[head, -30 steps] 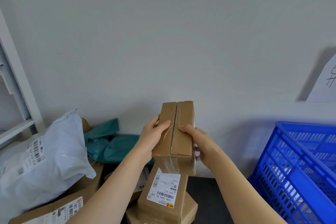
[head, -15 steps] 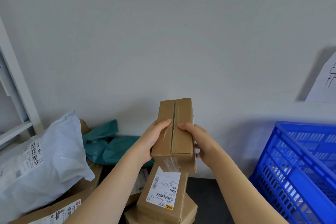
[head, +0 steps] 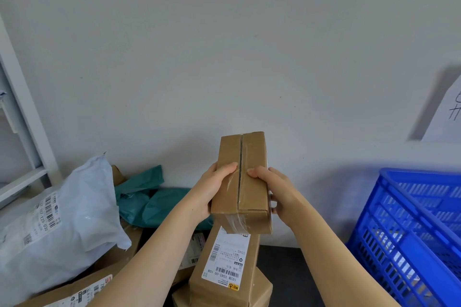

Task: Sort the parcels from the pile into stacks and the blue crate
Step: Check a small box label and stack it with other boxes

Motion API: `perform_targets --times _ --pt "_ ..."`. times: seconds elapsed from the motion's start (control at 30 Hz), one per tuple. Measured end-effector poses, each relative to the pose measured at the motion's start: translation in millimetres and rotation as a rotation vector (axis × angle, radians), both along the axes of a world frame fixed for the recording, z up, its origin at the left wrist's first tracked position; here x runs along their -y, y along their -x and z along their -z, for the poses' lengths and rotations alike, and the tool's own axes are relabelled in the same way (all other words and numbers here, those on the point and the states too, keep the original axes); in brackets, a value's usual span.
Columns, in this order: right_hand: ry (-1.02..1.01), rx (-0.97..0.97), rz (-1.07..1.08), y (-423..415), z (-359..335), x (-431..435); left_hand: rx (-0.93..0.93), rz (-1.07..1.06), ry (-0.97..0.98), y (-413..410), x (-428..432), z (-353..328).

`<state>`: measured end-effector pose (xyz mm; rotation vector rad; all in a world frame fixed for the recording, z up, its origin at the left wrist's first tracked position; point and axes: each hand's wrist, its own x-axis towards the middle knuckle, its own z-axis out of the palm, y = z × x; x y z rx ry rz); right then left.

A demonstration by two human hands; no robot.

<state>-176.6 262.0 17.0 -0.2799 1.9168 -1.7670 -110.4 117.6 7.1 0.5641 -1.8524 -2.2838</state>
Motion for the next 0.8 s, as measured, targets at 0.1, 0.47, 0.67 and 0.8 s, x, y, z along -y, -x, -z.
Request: perform_targets --times 0.1,0.47,0.67,0.8 --pt "-0.007 -0.005 0.008 0.1 1.0 -0.2 0.002 -0.003 0.011 -1.0 -1.1 1.4" --pt "0.077 0.05 0.016 5.8 9.5 -9.6 -0.095 -0.084 0.047 -7.7 6.6 6.9" --pt "0.233 0.039 0.152 3.7 13.6 -13.2 -0.166 -0.142 0.084 -9.2 2.0 7.1" --pt "0.236 -0.012 0.202 5.9 16.0 -12.8 -0.23 -0.253 0.209 -5.5 4.0 10.2"
